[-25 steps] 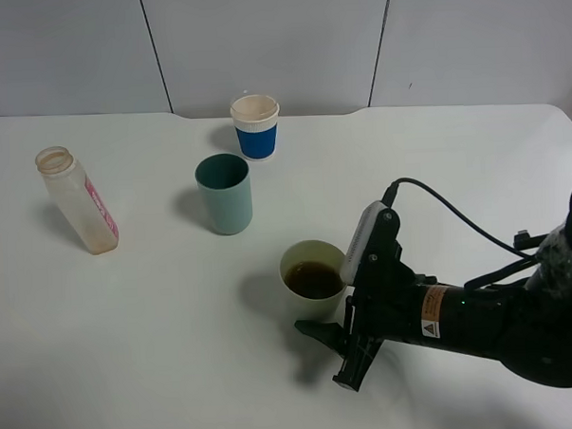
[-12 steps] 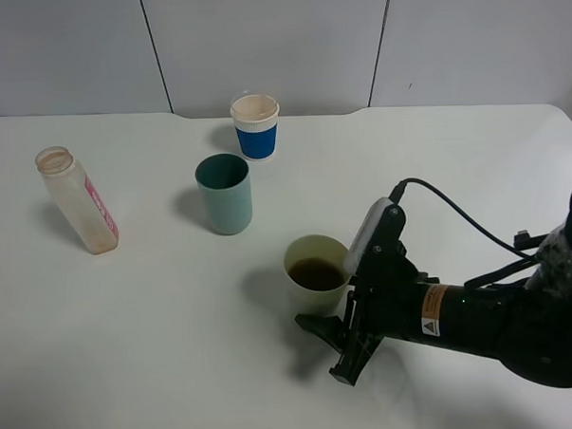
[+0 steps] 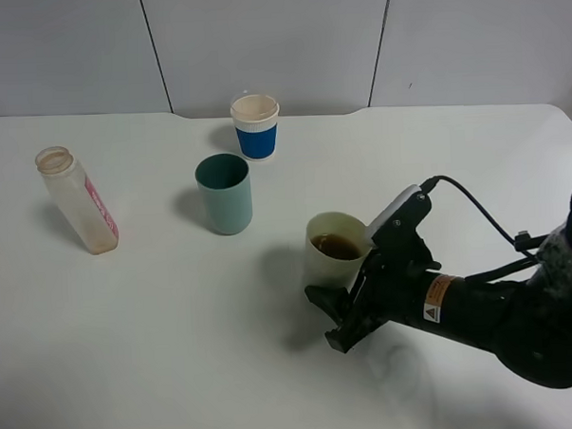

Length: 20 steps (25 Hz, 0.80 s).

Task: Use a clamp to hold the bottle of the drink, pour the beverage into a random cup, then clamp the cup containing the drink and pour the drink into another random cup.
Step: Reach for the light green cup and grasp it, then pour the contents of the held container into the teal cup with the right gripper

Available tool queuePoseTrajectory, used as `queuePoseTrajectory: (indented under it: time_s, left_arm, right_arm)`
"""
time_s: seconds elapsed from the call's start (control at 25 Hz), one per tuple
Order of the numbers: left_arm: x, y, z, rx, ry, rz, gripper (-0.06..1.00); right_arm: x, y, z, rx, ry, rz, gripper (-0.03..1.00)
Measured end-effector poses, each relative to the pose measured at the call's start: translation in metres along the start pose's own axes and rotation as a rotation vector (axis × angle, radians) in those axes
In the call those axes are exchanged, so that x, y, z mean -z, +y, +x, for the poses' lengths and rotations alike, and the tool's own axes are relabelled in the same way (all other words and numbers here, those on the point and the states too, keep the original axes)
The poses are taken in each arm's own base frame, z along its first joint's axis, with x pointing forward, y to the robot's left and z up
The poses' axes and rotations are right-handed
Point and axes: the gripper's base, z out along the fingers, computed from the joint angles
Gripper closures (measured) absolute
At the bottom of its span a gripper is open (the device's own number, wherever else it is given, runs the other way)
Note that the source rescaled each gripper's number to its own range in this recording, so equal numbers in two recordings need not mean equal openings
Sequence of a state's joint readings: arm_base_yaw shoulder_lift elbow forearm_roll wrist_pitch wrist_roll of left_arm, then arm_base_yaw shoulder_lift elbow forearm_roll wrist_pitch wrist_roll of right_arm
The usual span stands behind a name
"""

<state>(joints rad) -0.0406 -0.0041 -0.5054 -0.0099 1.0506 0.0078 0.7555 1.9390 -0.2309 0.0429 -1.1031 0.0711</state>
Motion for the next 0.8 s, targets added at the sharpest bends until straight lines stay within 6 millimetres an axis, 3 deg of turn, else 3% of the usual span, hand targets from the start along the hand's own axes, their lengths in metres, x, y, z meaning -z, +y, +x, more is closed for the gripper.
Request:
queuePoseTrajectory:
  time_s: [0.56,0.8]
  left_arm:
    - [0.0,0.0,0.0,0.0,0.0,0.0,0.02]
    - [0.0,0.0,0.0,0.0,0.0,0.0,0.02]
  right_arm:
    - [0.022,-0.008,-0.038,-0.152,-0.112,0.101,0.97]
    - [0.026,-0.008,-0.042,-0.125,-0.111,0.107,0.97]
